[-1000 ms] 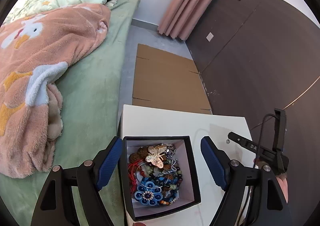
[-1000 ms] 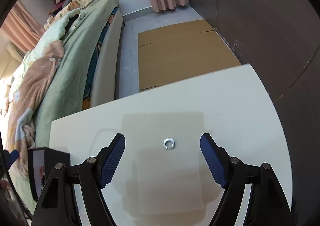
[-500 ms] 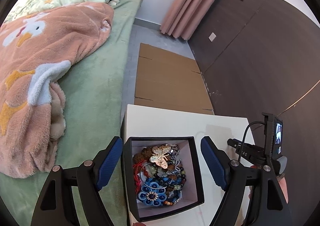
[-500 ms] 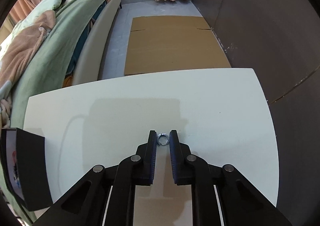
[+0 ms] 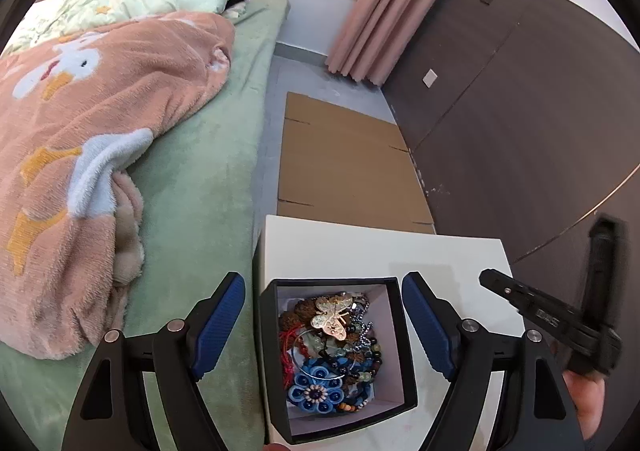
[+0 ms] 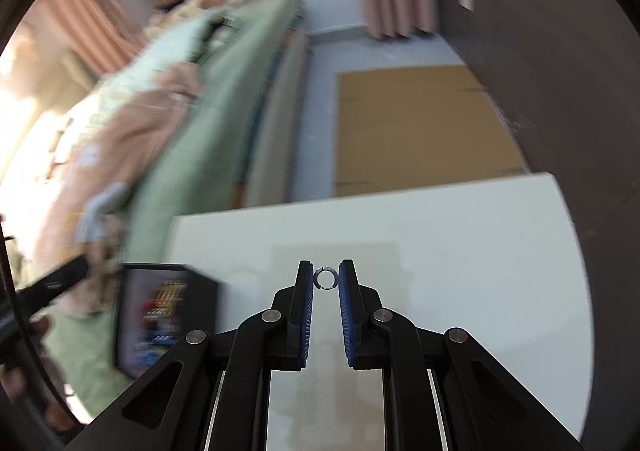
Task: Organize jewelry
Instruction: 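Carry the silver ring to the black box and open the right gripper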
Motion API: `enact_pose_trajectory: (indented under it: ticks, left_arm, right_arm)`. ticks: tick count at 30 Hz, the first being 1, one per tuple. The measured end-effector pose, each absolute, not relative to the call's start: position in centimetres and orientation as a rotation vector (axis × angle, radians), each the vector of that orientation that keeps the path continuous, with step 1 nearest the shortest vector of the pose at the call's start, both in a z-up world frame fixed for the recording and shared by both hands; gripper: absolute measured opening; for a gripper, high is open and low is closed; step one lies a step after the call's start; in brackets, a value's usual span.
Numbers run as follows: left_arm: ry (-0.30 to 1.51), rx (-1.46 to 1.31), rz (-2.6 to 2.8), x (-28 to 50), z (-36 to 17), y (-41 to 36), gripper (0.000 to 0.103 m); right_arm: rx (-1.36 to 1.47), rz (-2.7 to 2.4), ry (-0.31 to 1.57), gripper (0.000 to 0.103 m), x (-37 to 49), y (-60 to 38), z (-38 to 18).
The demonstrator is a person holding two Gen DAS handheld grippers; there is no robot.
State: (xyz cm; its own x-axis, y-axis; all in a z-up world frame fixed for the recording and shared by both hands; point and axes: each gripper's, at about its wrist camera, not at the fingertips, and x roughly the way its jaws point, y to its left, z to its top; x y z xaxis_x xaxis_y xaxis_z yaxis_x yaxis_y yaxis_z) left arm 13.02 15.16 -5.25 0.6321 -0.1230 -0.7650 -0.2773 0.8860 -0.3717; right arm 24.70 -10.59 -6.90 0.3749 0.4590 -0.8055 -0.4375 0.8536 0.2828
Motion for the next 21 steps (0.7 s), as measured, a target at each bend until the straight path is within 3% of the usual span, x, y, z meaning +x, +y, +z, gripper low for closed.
enact_pose_trajectory:
  ticks: [1,3,14,15,17,19,21]
  left_arm:
    - [0.886,-0.492,0.095,12.9,-5.2,15.3,0.086]
    - [0.871,-0.497,0.105,12.6,-5.0,15.6,0.102]
    - [0.836,-0.527,0.17,10.5,-4.5,18.3,0.103]
    - [0.834,-0.528,0.175,10.3,-4.5,18.5,0.103]
    - [0.835,-0.527,0.18,9.9,-4.6,18.7,0.103]
    - [0.837,-0.522,0.184,9.5,-4.6,18.7,0.103]
    - [0.838,-0.515,0.185,9.0,-4.6,18.7,0.103]
  right_arm:
    - [0.024,0.604,1.018,0.015,24.0,-9.9,-6.3]
    - [0.032,0.659,0.992,0.015,23.0,-8.9,-5.6]
    - [0.106,0.896,0.922,0.017,18.4,-2.9,-4.0]
    - [0.117,0.907,0.934,0.023,18.3,-2.6,-4.2]
    - [0.152,0.93,0.956,0.072,18.4,-2.3,-4.5]
    - [0.169,0.912,0.953,0.087,18.2,-2.9,-4.6]
    - [0.173,0.891,0.955,0.087,18.1,-3.6,-4.6]
